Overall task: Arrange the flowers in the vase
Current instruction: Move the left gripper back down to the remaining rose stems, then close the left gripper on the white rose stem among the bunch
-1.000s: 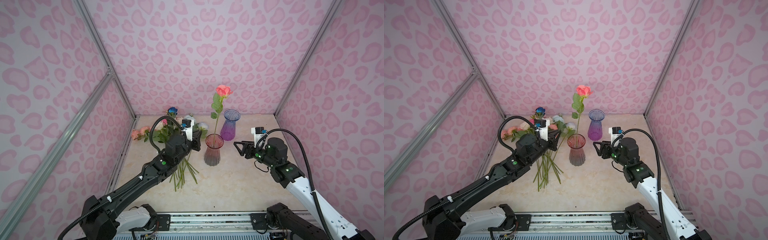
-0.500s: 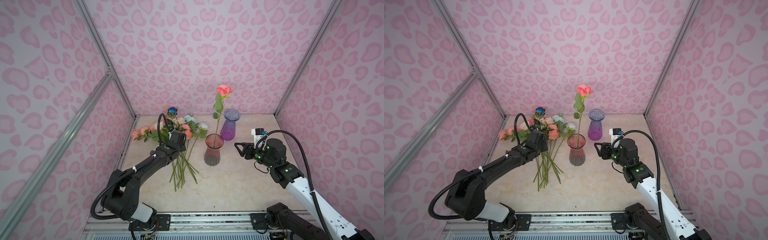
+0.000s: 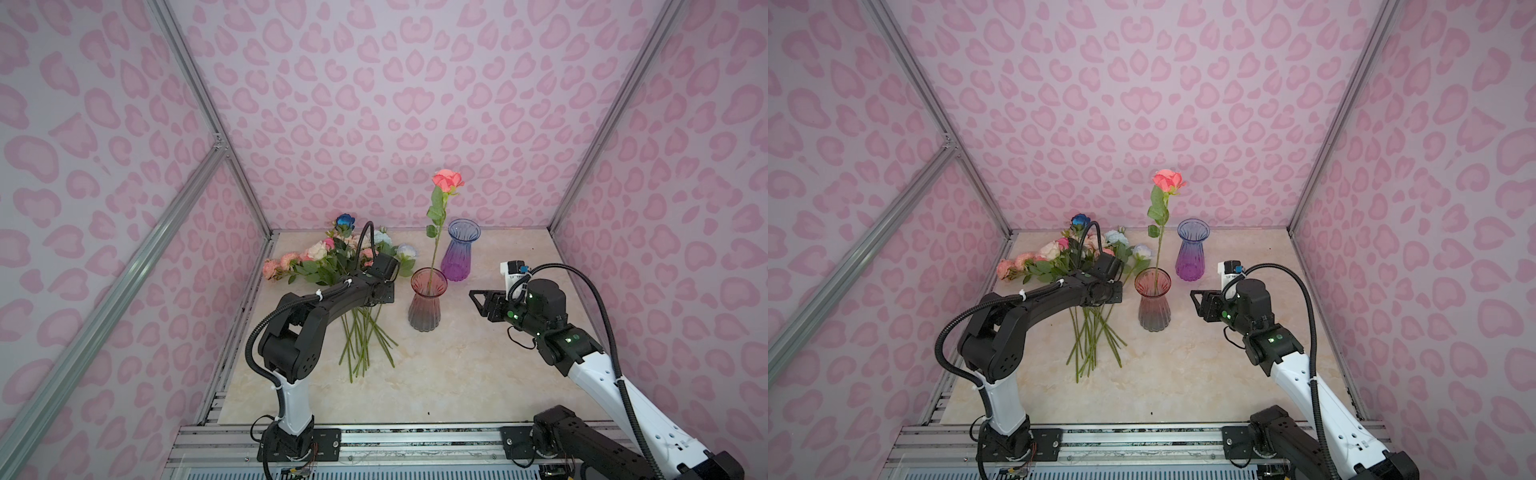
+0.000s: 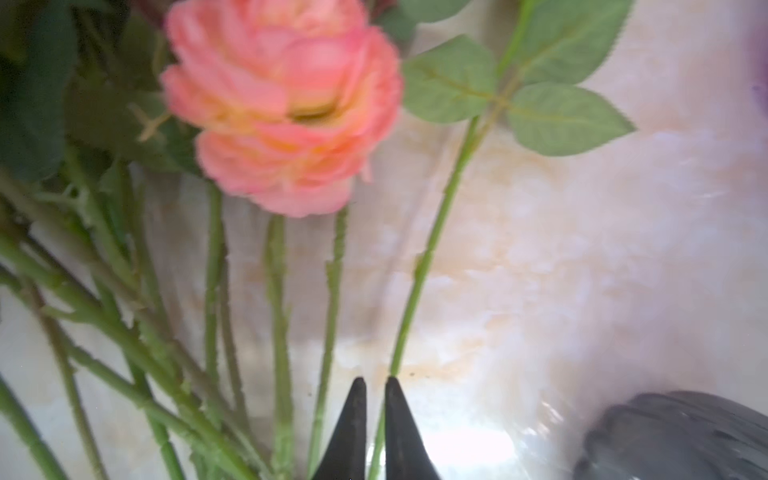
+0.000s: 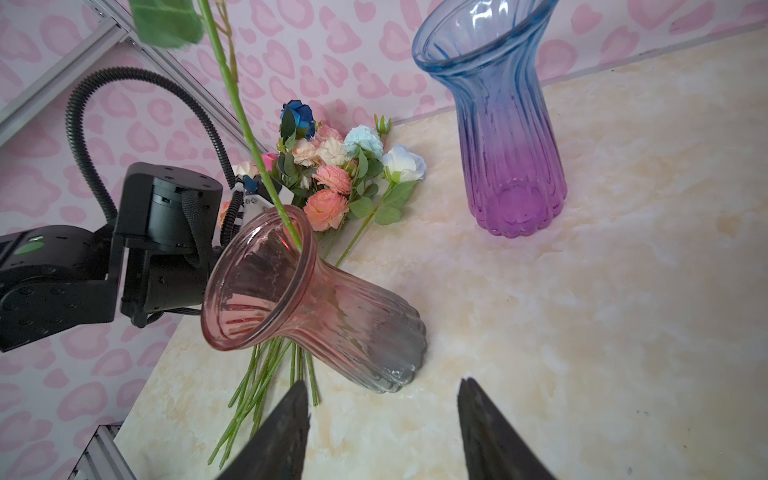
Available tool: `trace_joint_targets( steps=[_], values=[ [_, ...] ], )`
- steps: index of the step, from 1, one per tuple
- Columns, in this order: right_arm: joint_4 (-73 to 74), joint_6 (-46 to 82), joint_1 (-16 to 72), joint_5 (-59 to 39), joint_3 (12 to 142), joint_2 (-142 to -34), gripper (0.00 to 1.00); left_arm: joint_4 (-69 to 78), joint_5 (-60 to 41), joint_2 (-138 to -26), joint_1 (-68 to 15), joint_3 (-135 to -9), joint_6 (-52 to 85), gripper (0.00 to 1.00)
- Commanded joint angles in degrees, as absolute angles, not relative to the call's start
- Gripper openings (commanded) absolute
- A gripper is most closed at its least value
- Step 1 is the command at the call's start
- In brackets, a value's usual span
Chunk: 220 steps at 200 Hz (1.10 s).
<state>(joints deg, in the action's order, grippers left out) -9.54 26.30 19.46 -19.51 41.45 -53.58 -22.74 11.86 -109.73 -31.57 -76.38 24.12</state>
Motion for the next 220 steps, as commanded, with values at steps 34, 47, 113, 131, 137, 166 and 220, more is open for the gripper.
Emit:
trace_joint_targets(
  steps=[34, 47, 113, 131, 137, 166, 220],
  values=[
    [-8.6, 25.5, 19.4, -19.4, 41.5, -54.4, 0.59, -26.4, 13.2, -116.5, -31.6, -84.8, 19.7, 0.14],
    [-9.1, 25.3, 19.4, -19.1, 41.7, -54.3, 0.60, -27.3, 13.5, -117.9, -31.6, -86.6, 19.2, 0.14],
    [-8.9, 25.3, 19.3, -18.8, 41.7, -54.8, 0.62, -27.2, 10.3, -120.5, -31.0, -88.0, 17.1, 0.19],
    [-8.7, 25.6, 19.3, -18.9, 41.8, -55.0, 0.62, -26.8, 10.4, -121.1, -30.9, -88.2, 16.8, 0.20],
    [-8.7, 25.6, 19.2, -18.9, 41.9, -55.0, 0.62, -26.6, 10.1, -121.3, -30.8, -88.2, 16.5, 0.20],
    [-9.0, 25.2, 19.3, -18.6, 41.9, -55.1, 0.62, -26.1, 9.0, -122.1, -30.3, -88.7, 15.6, 0.15],
    [-9.1, 25.3, 19.1, -18.4, 42.4, -55.1, 0.62, -26.1, 6.6, -122.1, -30.2, -88.6, 14.5, 0.17]
  ],
)
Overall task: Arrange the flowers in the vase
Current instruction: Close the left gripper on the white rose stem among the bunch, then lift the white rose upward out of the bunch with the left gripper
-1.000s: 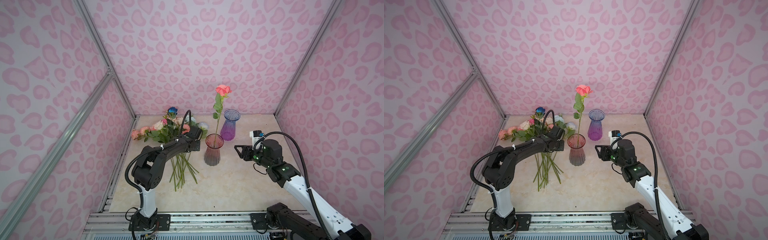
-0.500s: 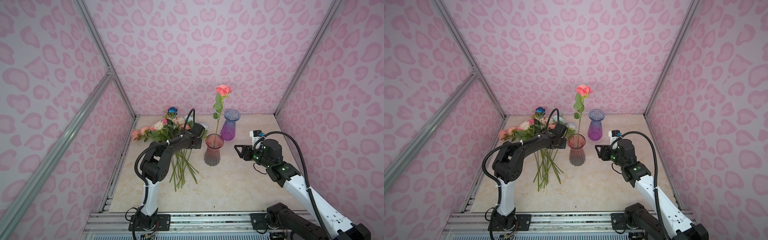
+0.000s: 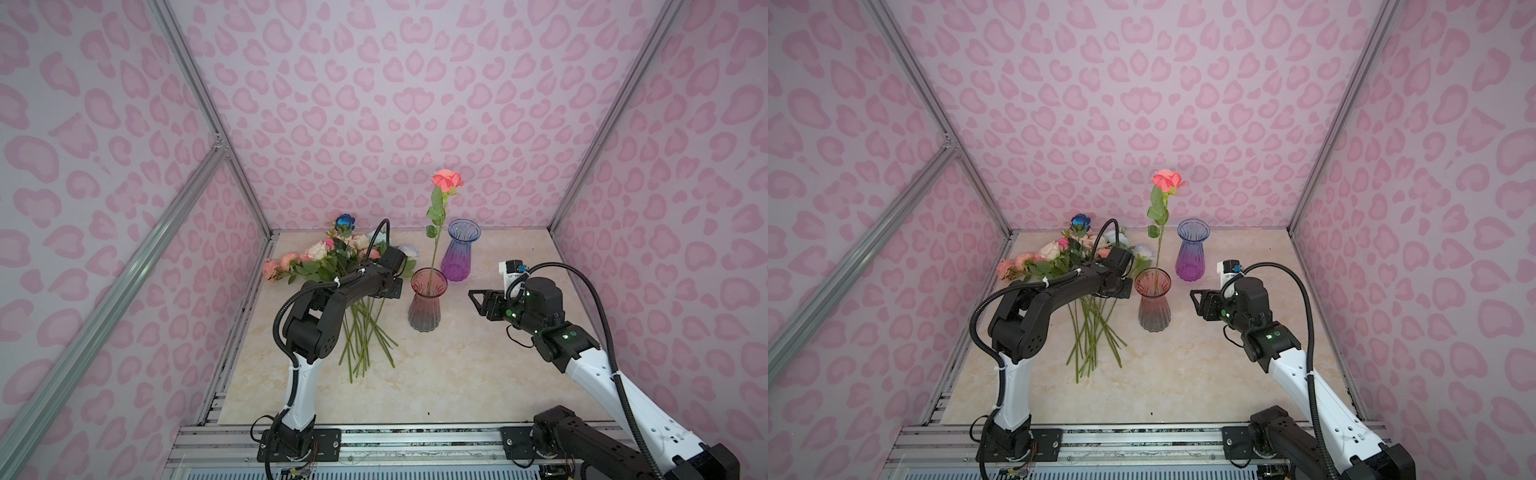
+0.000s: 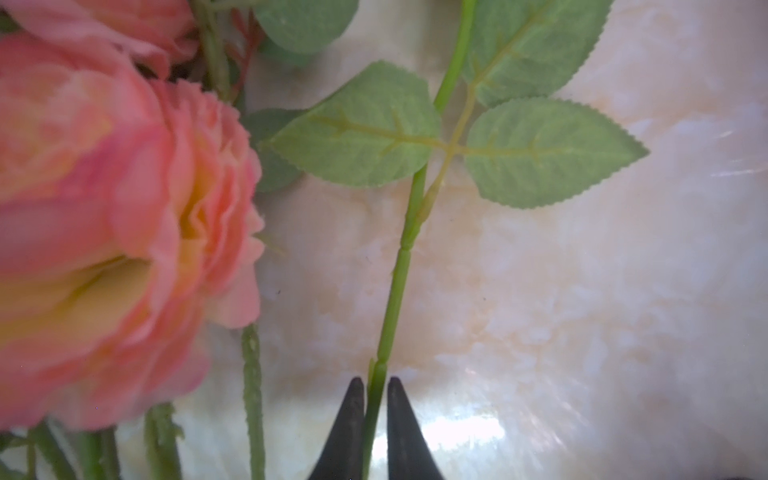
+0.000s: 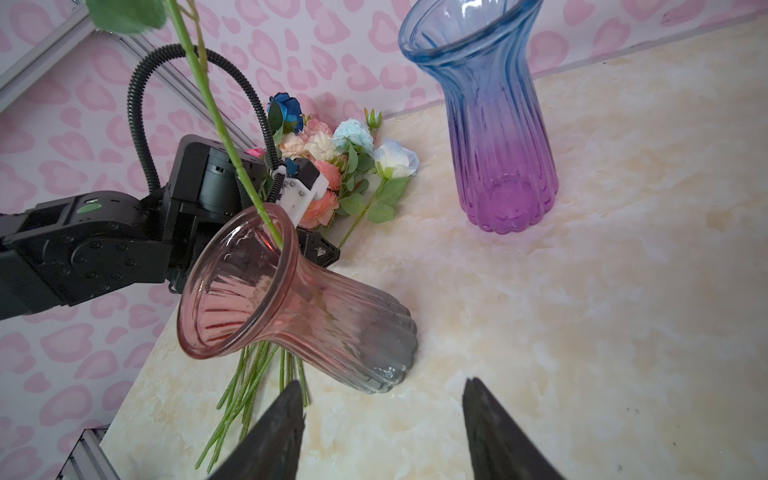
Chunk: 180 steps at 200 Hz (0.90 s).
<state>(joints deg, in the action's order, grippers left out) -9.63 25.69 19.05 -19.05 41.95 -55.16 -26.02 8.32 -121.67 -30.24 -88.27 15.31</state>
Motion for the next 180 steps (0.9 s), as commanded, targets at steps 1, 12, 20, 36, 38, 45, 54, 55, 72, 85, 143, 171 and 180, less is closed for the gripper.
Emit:
trace_joint_targets(
  steps=[1, 12, 20, 36, 38, 45, 54, 55, 72, 85, 143, 171, 180],
  values=[
    [-9.1, 25.3, 19.1, -18.4, 42.3, -55.1, 0.62, -26.2, 6.6, -122.2, -30.2, -88.5, 14.5, 0.18],
    [-9.2, 25.3, 19.1, -18.4, 42.5, -55.2, 0.62, -26.2, 6.3, -122.2, -30.2, -88.3, 14.4, 0.20],
    [-9.2, 25.3, 19.1, -18.4, 42.5, -55.3, 0.62, -26.2, 6.2, -122.4, -30.2, -88.2, 14.4, 0.20],
    [-9.0, 25.3, 19.1, -18.3, 42.4, -55.4, 0.62, -26.2, 6.3, -122.7, -30.2, -88.4, 14.9, 0.20],
    [-9.0, 25.3, 19.1, -18.3, 42.4, -55.4, 0.62, -26.1, 6.3, -122.7, -30.2, -88.4, 15.0, 0.20],
    [-8.9, 25.4, 19.1, -18.3, 42.5, -55.5, 0.62, -26.2, 6.4, -122.8, -30.2, -88.4, 15.2, 0.20],
    [-8.9, 25.5, 19.1, -18.4, 42.7, -55.5, 0.62, -26.3, 6.2, -123.0, -30.2, -88.6, 15.1, 0.20],
    [-8.9, 25.6, 19.1, -18.4, 42.8, -55.5, 0.62, -26.3, 6.2, -123.0, -30.2, -88.6, 15.1, 0.20],
    [-8.9, 25.6, 19.1, -18.5, 42.9, -55.3, 0.62, -26.3, 6.5, -123.2, -30.2, -88.7, 15.1, 0.14],
    [-9.0, 25.6, 19.1, -18.4, 43.0, -55.1, 0.62, -26.1, 6.8, -123.1, -30.1, -88.6, 15.3, 0.10],
    [-9.8, 25.6, 19.1, -18.2, 43.1, -53.7, 0.62, -27.0, 7.0, -118.7, -29.8, -88.6, 16.0, 0.03],
    [-10.1, 25.9, 19.1, -18.0, 43.3, -53.0, 0.62, -27.3, 4.7, -112.1, -30.0, -88.3, 16.3, 0.03],
    [-10.1, 26.1, 19.1, -18.0, 43.3, -52.7, 0.62, -27.3, 4.6, -109.4, -30.0, -87.9, 16.3, 0.03]
  ],
)
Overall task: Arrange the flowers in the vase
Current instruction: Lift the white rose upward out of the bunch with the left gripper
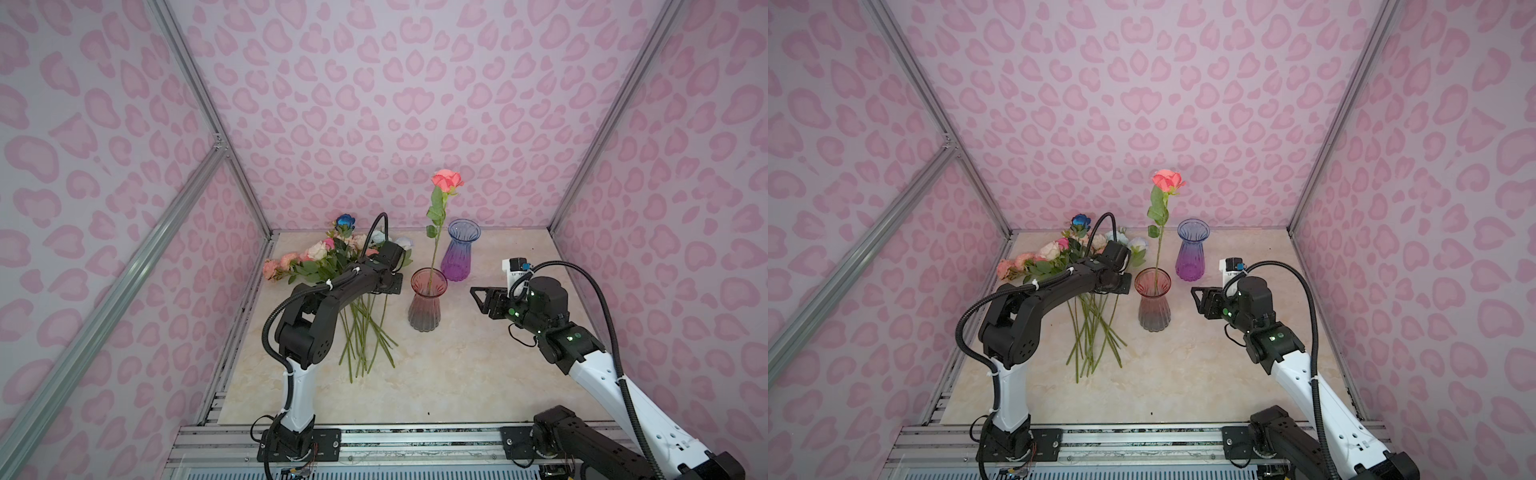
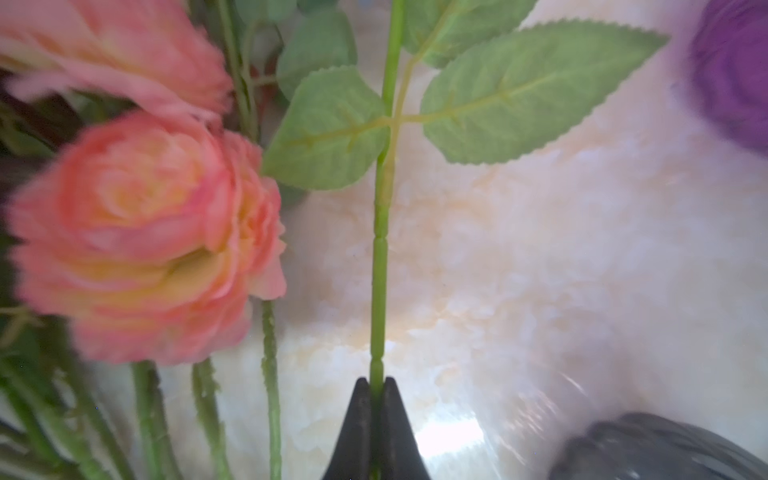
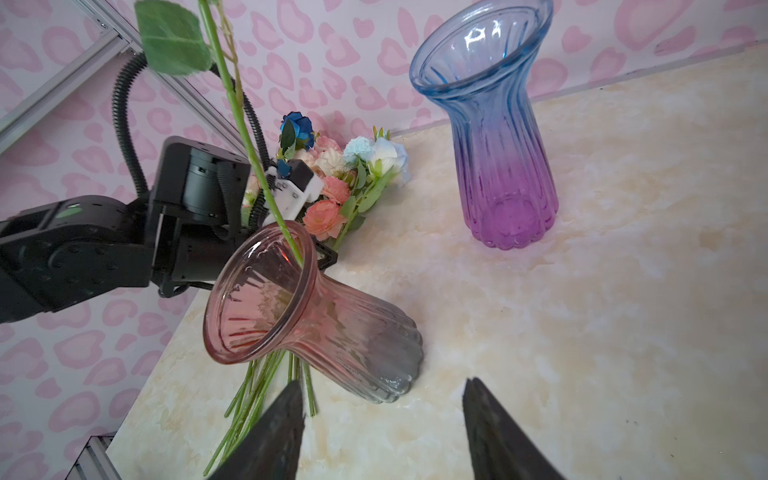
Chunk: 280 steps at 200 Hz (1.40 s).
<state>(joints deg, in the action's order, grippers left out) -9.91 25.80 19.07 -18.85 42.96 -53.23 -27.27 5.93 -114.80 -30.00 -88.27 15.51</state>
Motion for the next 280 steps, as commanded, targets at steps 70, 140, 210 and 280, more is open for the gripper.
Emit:
trace_joint_targets(
  steps=[70, 140, 210, 280],
  values=[
    [-9.7, 29.3, 19.1, -19.3, 42.1, -49.2, 0.63, -25.6, 13.9, -86.7, -30.0, -82.9, 18.5, 0.03],
    [-7.2, 31.1, 19.7, -22.9, 41.7, -50.2, 0.64, 9.0, 15.9, -56.9, -31.9, -61.6, 18.8, 0.03],
    [-5.3, 32.3, 19.8, -23.7, 41.6, -50.7, 0.64, 40.2, 8.1, -65.4, -31.8, -64.9, 19.7, 0.03],
    [-7.5, 30.5, 19.8, -22.4, 41.8, -49.2, 0.64, 46.7, 4.8, -76.1, -32.6, -73.5, 20.5, 0.03]
  ],
)
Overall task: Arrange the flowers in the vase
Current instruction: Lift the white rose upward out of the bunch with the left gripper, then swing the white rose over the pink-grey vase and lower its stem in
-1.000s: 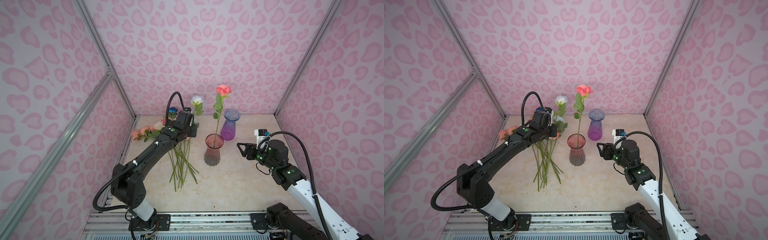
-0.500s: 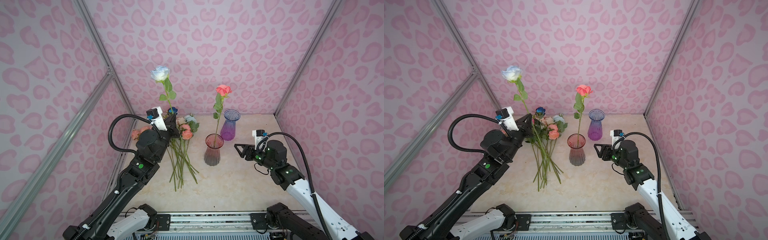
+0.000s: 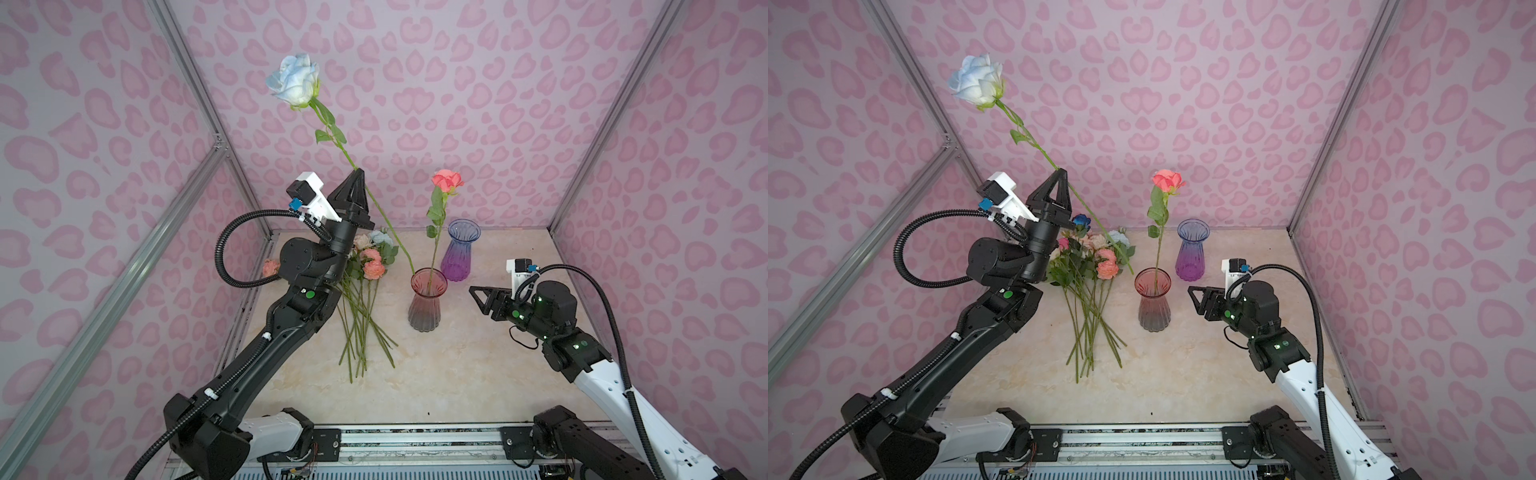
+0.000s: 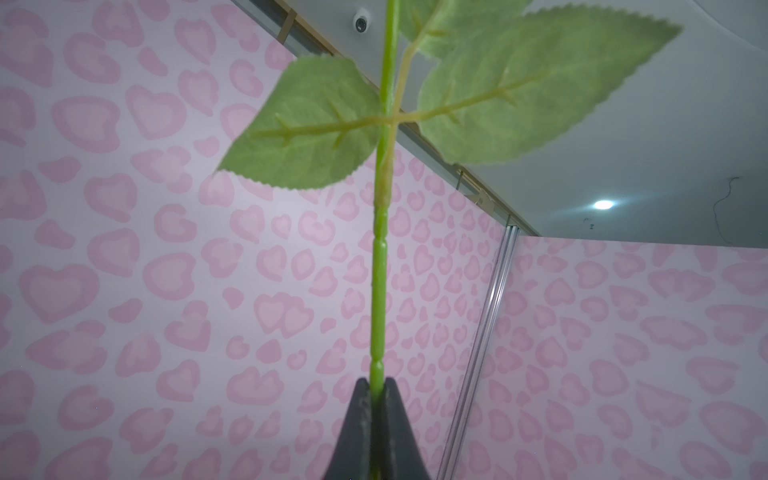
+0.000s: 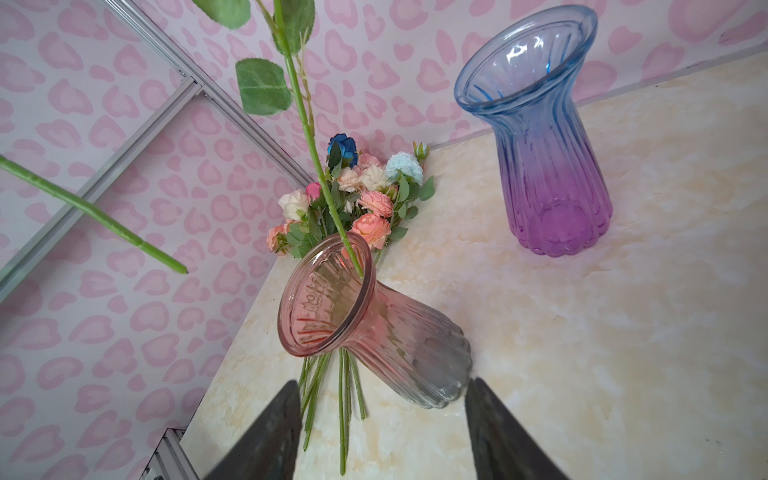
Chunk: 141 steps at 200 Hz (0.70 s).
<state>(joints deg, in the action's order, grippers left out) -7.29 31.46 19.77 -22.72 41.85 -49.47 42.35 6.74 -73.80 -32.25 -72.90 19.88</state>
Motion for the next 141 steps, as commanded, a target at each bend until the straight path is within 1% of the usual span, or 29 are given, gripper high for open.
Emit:
trace_joint_targets(
  steps=[1, 29, 92, 134, 141],
  values=[
    [-7.6, 30.5, 19.8, -22.4, 41.8, -49.2, 0.64, 46.7, 4.8, -76.2, -32.7, -73.5, 20.5, 0.03],
    [-8.0, 30.0, 19.7, -22.0, 41.2, -48.6, 0.64, 48.5, 5.7, -78.3, -34.2, -70.8, 20.0, 0.03],
    [-9.8, 28.9, 19.7, -21.8, 40.9, -48.1, 0.64, 51.4, 7.8, -82.1, -38.5, -63.6, 13.1, 0.03],
    [-9.3, 29.5, 19.8, -21.8, 39.4, -47.9, 0.64, 49.6, 8.3, -83.1, -41.0, -58.3, 10.6, 0.03],
    [-9.1, 29.6, 19.7, -21.9, 39.3, -48.1, 0.64, 49.1, 8.5, -83.1, -41.3, -57.7, 10.4, 0.04]
  ],
)
